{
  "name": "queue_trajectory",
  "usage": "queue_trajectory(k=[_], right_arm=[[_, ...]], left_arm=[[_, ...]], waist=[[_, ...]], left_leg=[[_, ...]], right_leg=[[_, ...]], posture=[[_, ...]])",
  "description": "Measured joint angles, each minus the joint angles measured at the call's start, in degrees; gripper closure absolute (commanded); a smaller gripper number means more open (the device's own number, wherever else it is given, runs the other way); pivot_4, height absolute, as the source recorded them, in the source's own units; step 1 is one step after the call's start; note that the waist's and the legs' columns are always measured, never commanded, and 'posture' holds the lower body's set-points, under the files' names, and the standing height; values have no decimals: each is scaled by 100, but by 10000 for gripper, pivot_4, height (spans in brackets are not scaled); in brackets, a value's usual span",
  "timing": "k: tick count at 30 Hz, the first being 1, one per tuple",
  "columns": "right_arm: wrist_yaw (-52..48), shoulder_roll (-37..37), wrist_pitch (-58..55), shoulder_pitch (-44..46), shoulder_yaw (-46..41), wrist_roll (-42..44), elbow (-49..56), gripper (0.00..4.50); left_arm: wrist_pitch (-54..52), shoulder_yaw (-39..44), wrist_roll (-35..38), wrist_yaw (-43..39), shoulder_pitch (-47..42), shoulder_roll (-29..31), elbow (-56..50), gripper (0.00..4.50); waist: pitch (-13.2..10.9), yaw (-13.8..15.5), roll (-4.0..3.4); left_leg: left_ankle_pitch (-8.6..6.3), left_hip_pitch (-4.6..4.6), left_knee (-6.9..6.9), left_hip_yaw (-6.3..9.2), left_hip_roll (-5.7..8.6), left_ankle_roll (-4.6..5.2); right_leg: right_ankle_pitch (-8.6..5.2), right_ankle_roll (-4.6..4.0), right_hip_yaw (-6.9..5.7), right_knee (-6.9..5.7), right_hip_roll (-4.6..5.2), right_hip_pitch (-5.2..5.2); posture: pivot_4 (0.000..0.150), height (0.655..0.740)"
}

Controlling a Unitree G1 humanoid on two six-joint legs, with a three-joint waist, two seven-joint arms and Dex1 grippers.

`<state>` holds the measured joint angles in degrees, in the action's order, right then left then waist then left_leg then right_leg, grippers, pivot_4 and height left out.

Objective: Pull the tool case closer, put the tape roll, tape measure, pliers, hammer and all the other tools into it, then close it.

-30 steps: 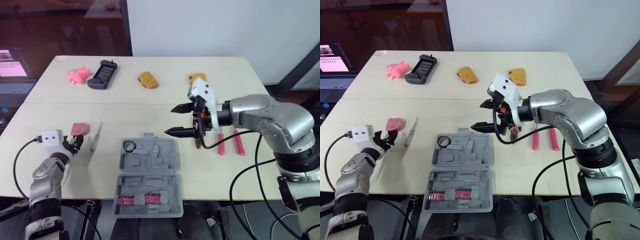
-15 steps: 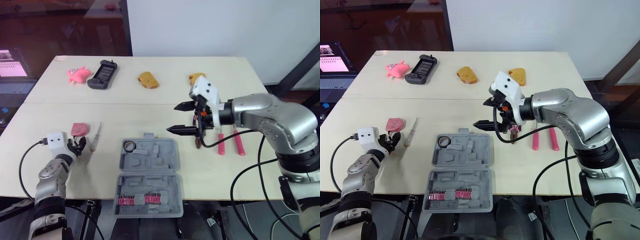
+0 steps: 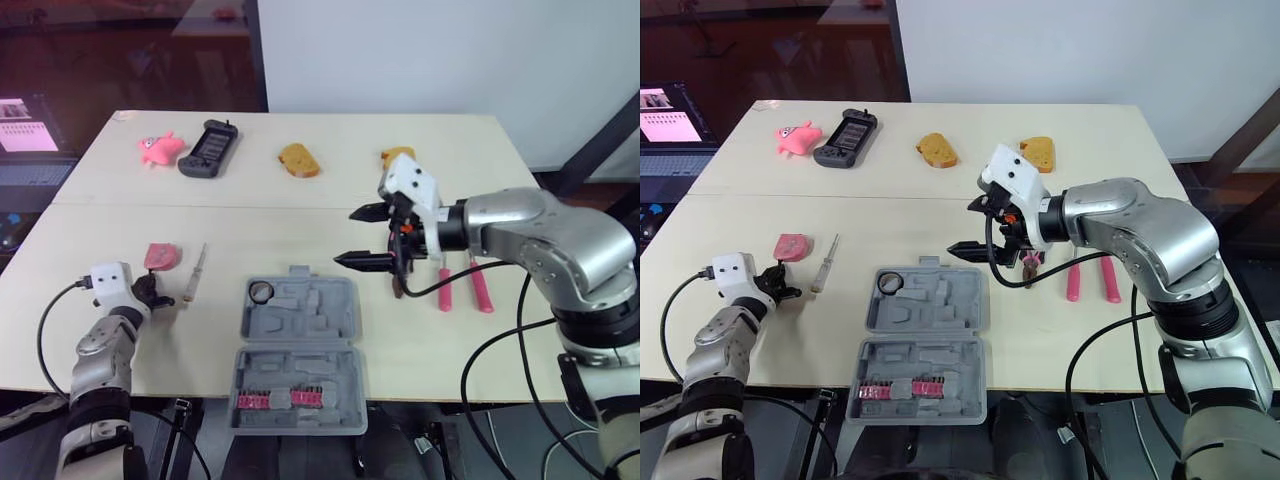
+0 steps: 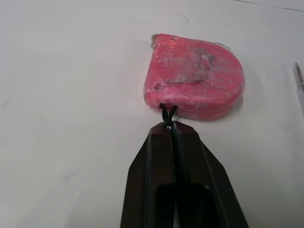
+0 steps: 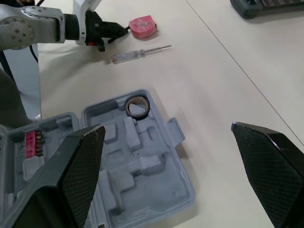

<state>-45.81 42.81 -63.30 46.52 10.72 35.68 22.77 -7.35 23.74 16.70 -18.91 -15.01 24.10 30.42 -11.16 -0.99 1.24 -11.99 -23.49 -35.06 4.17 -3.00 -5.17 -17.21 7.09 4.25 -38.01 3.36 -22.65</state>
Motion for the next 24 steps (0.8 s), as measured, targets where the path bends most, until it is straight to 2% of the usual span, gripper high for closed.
queue_trajectory(k=[6, 17, 24], right_arm=[[-34, -15, 29, -75, 57, -81, 12, 0], [-77, -183, 134, -248, 206, -107, 21, 0], [-206, -314, 255, -260, 266, -120, -6, 0]], left_arm=[[-279, 1, 217, -159, 599, -26, -726, 44696], [-1248, 46, 741, -319, 3007, -107, -3371, 44696], [-1346, 159, 850, -573, 4115, -159, -4158, 44696]], waist=[[0, -35, -1], [-1, -167, -2], [0, -169, -5]], left_leg=[[0, 0, 2, 0, 0, 0], [-1, 0, 9, -5, 0, 0], [-3, 0, 12, -25, 0, -2]], right_leg=[[0, -1, 1, 0, 0, -2], [-13, -25, 5, 10, 6, -6], [-15, -33, 15, 33, 16, -9]], posture=[[1500, 7400], [1500, 7400], [1500, 7400]])
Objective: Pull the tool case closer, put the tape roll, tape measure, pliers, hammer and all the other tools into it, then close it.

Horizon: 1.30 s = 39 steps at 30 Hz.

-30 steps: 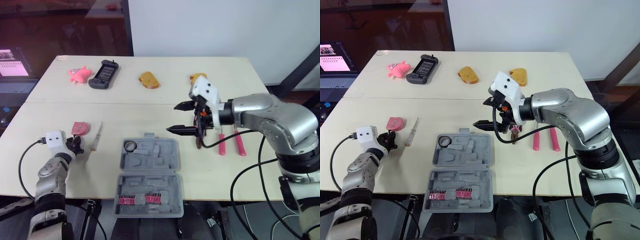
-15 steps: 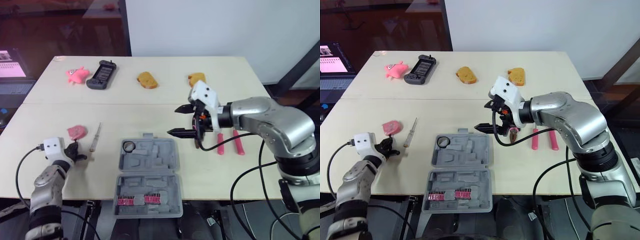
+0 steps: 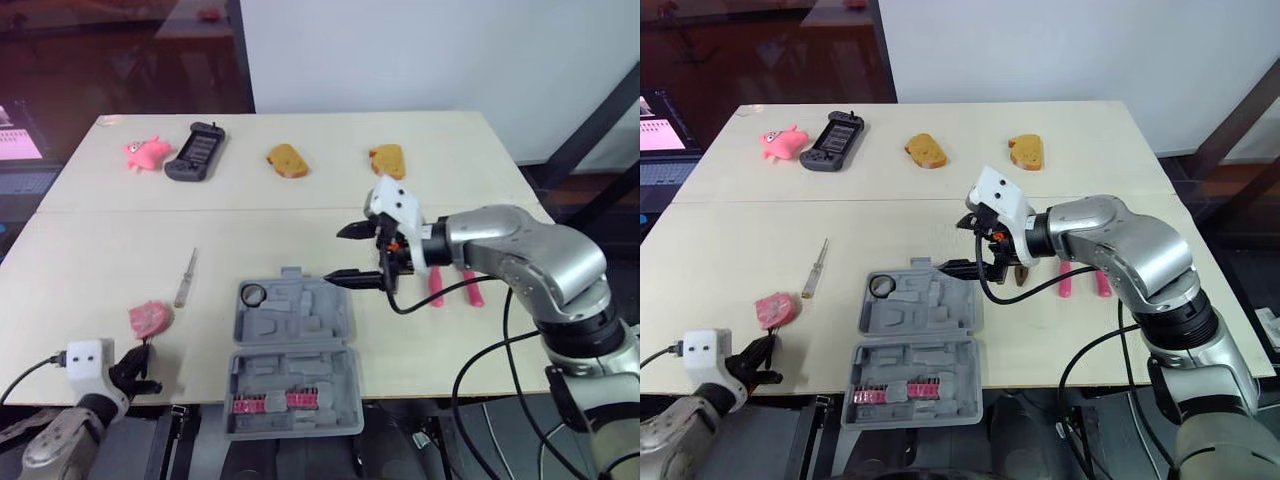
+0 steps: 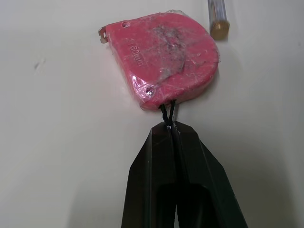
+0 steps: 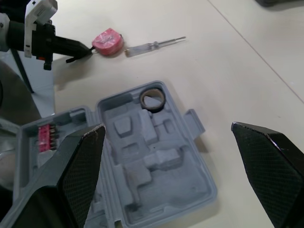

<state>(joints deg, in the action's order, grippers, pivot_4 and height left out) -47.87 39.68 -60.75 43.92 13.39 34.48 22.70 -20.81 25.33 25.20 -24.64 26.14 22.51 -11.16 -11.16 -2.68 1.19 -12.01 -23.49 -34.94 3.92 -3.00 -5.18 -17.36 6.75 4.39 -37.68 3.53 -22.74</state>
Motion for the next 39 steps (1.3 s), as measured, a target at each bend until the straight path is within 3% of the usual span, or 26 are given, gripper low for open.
queue_trajectory(k=[14, 17, 24, 31, 39], right_arm=[[-1315, 27, 587, 12, 6, 276, -61, 0], [-1451, 36, 768, 112, 32, 165, -183, 0], [-1705, 191, 891, 116, 128, 14, -279, 0], [-1837, 191, 904, 119, 153, 3, -283, 0], [-2068, 178, 840, 241, 174, 154, -235, 0]], left_arm=[[103, 58, 107, -510, 752, 13, -338, 44696], [110, 91, 208, -719, 925, 86, -369, 35716], [465, 352, 546, -1772, 1672, 246, -388, 204], [1058, 1103, 909, -3267, 2371, 913, -565, 204], [1484, 1403, 754, -3987, 1326, 2138, -154, 204]], waist=[[1, 0, -2], [1, -10, -1], [-2, -5, 5], [-3, 33, 12], [-3, 1, 12]], left_leg=[[-6, -2, 15, -27, 0, 4], [-6, -2, 16, -33, 0, 4], [-11, -27, 20, -35, -4, -2], [-11, -82, -9, -33, -2, -4], [-10, -91, -12, -35, -3, -2]], right_leg=[[5, -6, 14, 45, 8, -11], [6, -8, 20, 47, 9, -31], [6, -8, 21, 49, 6, -63], [12, -19, 17, 51, 13, -99], [22, -29, 19, 50, 7, -90]], posture=[[1500, 7400], [1500, 7400], [1500, 7400], [1500, 7400], [1500, 7400]])
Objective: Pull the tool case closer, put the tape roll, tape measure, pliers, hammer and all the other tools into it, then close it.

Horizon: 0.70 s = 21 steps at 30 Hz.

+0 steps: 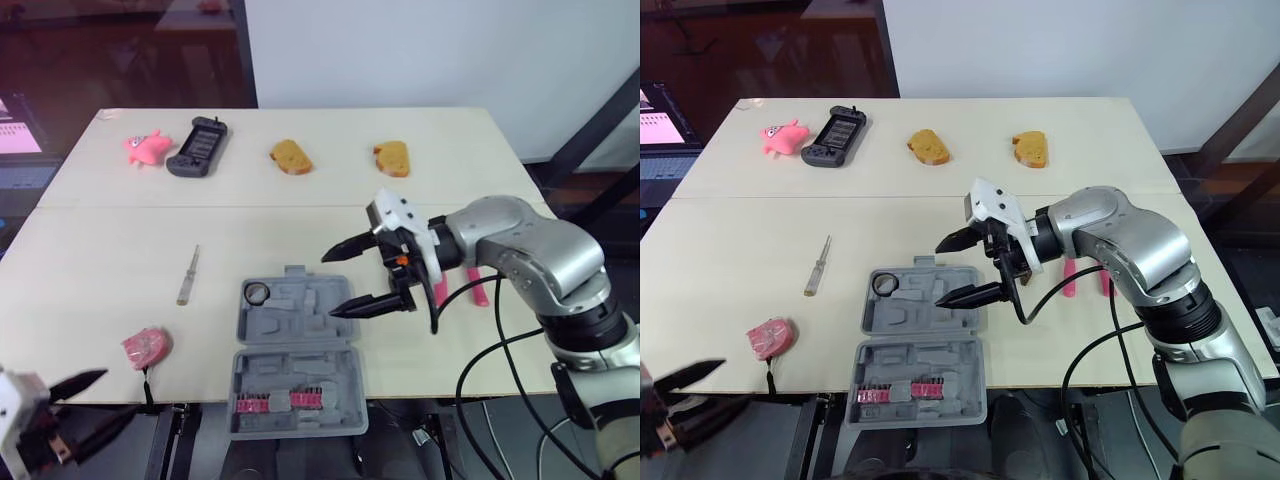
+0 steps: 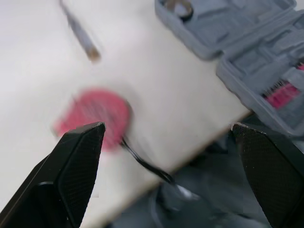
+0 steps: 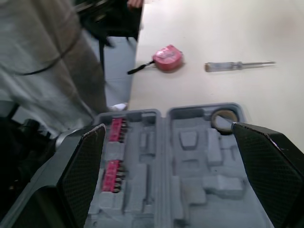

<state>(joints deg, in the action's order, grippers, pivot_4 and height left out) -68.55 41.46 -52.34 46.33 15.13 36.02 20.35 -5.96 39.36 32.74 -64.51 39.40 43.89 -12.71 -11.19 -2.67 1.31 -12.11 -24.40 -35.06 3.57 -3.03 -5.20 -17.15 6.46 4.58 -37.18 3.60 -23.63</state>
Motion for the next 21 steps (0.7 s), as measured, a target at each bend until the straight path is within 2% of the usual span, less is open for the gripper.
queue_trajectory(k=[7, 15, 21], right_arm=[[77, -20, -45, 14, -2, 31, 57, 0], [419, -8, -177, -60, -70, 97, 258, 0], [587, 34, -182, -160, -122, 109, 369, 0]], left_arm=[[261, -401, -637, -383, -1266, 842, 1367, 204], [1007, -1568, -1511, -515, -2392, 877, 3062, 204], [1633, -2084, -1971, -409, -3014, 774, 4001, 204]], waist=[[-2, 6, -3], [-1, 7, -2], [-1, 16, -1]], left_leg=[[1, -1, 14, 2, -6, 2], [1, 0, 6, 1, -10, 2], [2, 2, 0, 4, -12, 3]], right_leg=[[-1, 16, -4, -15, -10, -4], [12, 40, -3, -19, -12, 1], [14, 42, -5, -27, -15, 3]], posture=[[1500, 7400], [1500, 7400], [1500, 7400]])
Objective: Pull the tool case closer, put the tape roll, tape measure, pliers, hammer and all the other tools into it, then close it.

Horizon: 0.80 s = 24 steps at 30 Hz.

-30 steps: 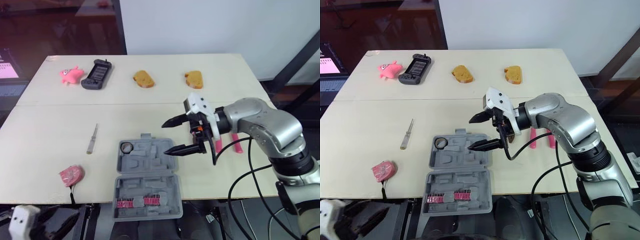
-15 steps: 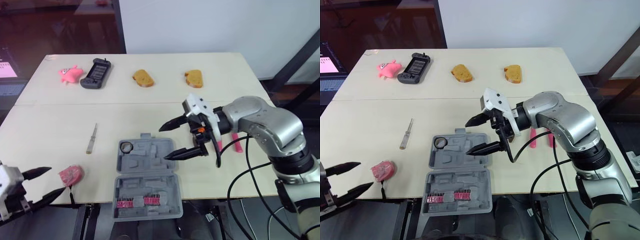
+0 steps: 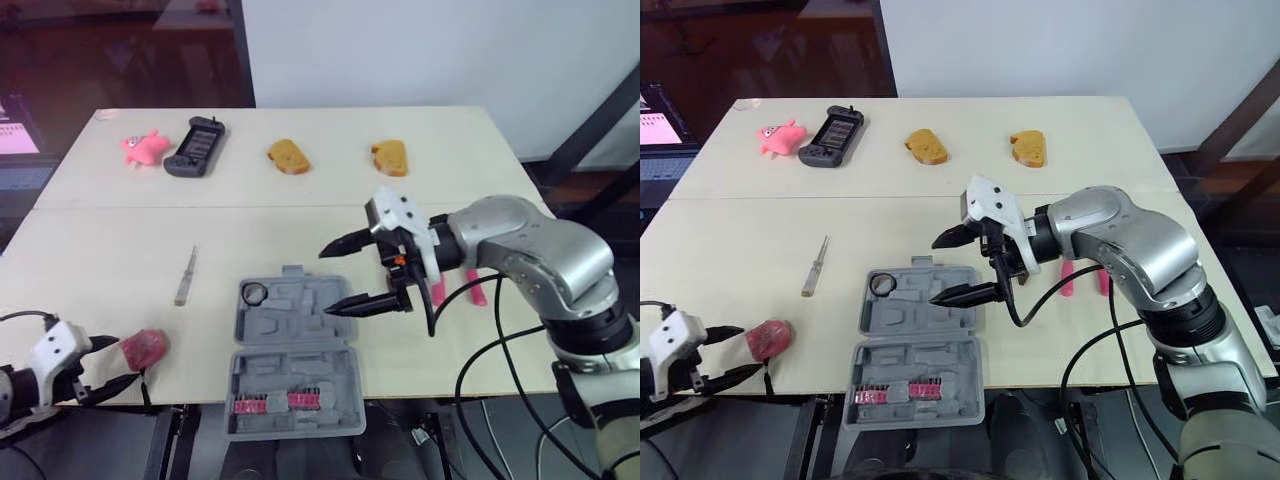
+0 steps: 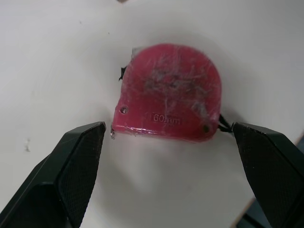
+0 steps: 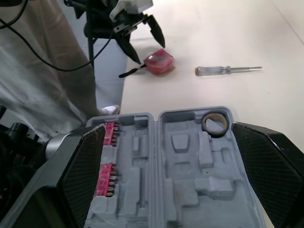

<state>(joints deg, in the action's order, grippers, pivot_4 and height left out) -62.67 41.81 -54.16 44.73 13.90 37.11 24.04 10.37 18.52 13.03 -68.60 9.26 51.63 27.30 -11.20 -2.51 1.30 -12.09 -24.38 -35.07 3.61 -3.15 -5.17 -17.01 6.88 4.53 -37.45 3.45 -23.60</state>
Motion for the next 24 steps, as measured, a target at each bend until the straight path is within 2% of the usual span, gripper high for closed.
queue_trajectory(k=[12, 15, 16, 24], right_arm=[[167, 102, -10, -9, -22, 14, 113, 0], [180, 110, -10, -9, -22, 14, 113, 0], [189, 111, -10, -9, -22, 14, 113, 0], [440, 338, -374, -266, -23, 15, 301, 0]], left_arm=[[667, -431, -162, 22, -762, -121, 862, 204], [781, -478, -158, -12, -808, -138, 938, 8351], [799, -487, -152, -17, -830, -170, 972, 13652], [569, -575, -62, -277, -1046, -36, 693, 14164]], waist=[[4, 32, -19], [5, 34, -23], [6, 36, -28], [4, 45, -21]], left_leg=[[1, 9, -5, 1, 1, 1], [1, 12, -5, 1, 1, 1], [1, 14, -5, 1, 1, 1], [2, 11, -8, 6, 1, 1]], right_leg=[[4, 9, -1, -14, 0, 8], [4, 9, 0, -15, 0, 11], [4, 9, 0, -17, 0, 12], [3, 12, -1, -34, -2, 8]], posture=[[1500, 7400], [1500, 7400], [1500, 7400], [1500, 7400]])
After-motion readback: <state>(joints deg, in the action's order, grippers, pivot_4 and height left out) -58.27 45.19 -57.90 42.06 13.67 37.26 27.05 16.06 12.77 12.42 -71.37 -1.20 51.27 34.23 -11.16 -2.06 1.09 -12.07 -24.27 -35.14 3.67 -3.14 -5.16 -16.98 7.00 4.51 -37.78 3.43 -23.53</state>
